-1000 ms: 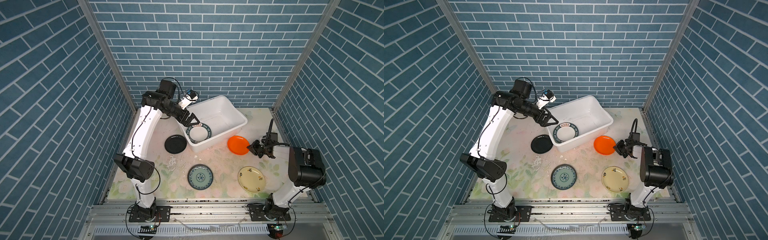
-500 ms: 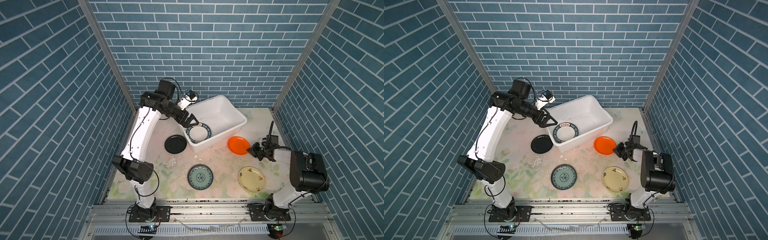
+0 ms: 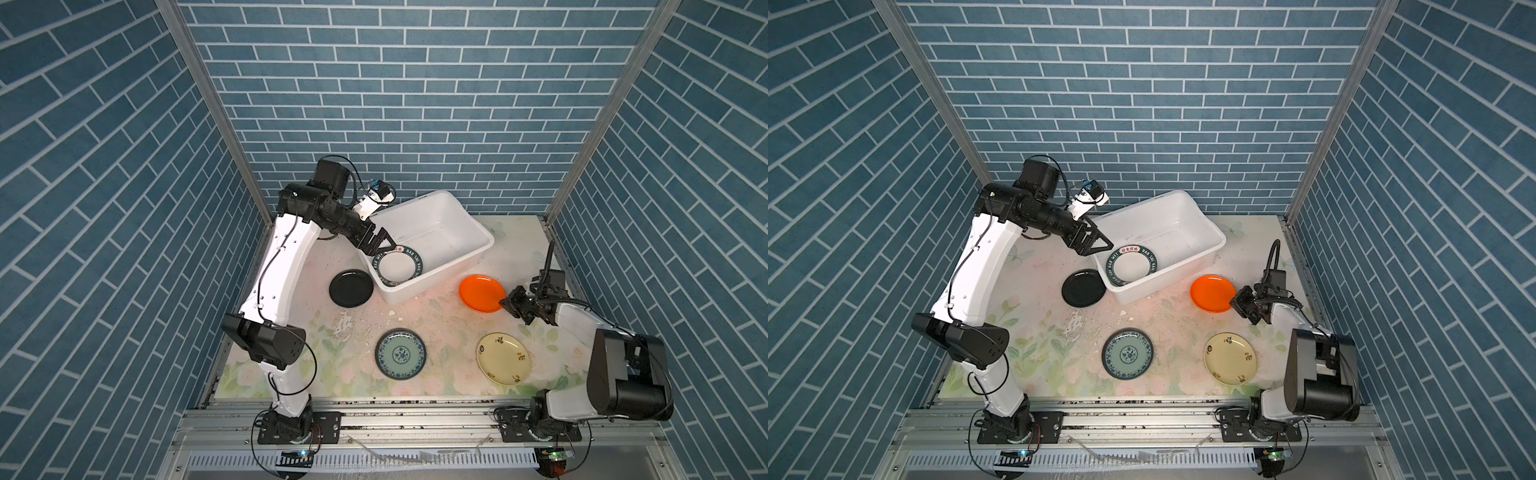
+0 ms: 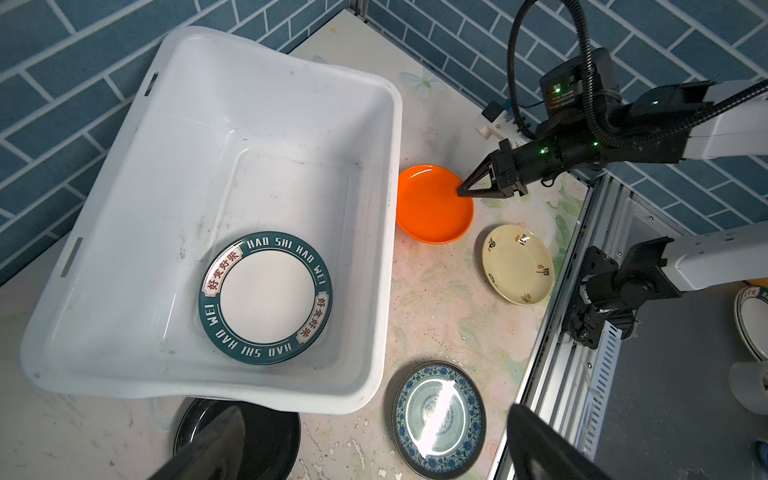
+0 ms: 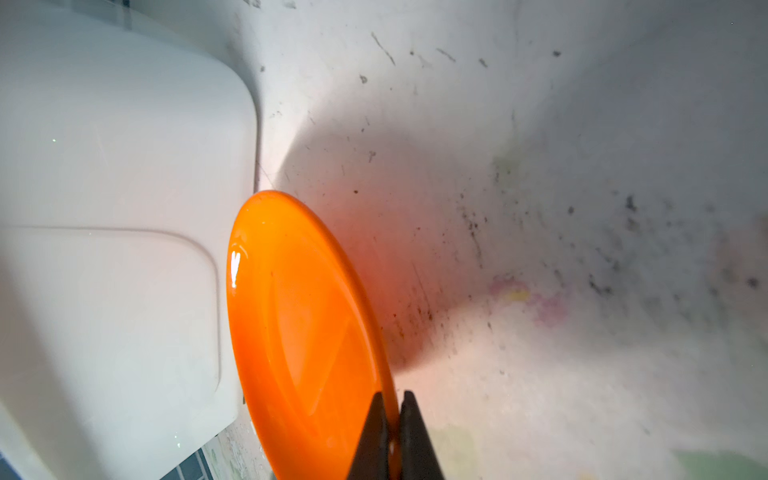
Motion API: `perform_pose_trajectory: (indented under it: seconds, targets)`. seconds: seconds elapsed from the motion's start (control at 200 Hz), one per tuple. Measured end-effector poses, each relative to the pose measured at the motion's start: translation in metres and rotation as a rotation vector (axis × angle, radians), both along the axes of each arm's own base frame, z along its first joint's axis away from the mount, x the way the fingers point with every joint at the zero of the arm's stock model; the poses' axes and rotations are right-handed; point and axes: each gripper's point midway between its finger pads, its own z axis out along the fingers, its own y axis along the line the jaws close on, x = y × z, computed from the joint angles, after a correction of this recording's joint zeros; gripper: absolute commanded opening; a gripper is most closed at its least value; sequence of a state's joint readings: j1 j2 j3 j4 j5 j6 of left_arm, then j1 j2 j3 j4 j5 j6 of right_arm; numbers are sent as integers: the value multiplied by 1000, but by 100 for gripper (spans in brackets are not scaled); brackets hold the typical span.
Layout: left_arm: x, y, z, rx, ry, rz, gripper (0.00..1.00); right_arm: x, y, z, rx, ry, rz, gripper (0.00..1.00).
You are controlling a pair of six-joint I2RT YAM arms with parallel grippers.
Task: Place the plates into the plastic bin on the countertop
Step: 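Close the right gripper on the orange plate's rim and tilt it up, then lift the orange plate with the right gripper and carry it over the bin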
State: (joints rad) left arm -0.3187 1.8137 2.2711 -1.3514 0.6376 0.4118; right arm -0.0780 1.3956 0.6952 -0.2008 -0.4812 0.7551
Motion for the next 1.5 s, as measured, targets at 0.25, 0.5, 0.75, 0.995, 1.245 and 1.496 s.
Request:
perform_pose_trajectory:
  seconds: [0.25,0.5,0.75,0.995,1.245,1.496]
  targets:
    - [1,3,0,15,-8,11,100,-2,-3,49,-35,-64,11,0]
    - [3,5,-2,32,-16,23,100,-11,-3,91,-77,-103,58,0]
    - [1,11,4,52,-47,40,100,-13,-3,130,-105,-143,91,0]
    - [2,18,1,90,-60,66,100,17,2,172,-120,-214,122,0]
    - [2,27,1,129,-84,90,100,69,46,188,-118,-246,237,0]
    - [-1,38,10,144,-120,114,100,140,86,183,-112,-273,313,0]
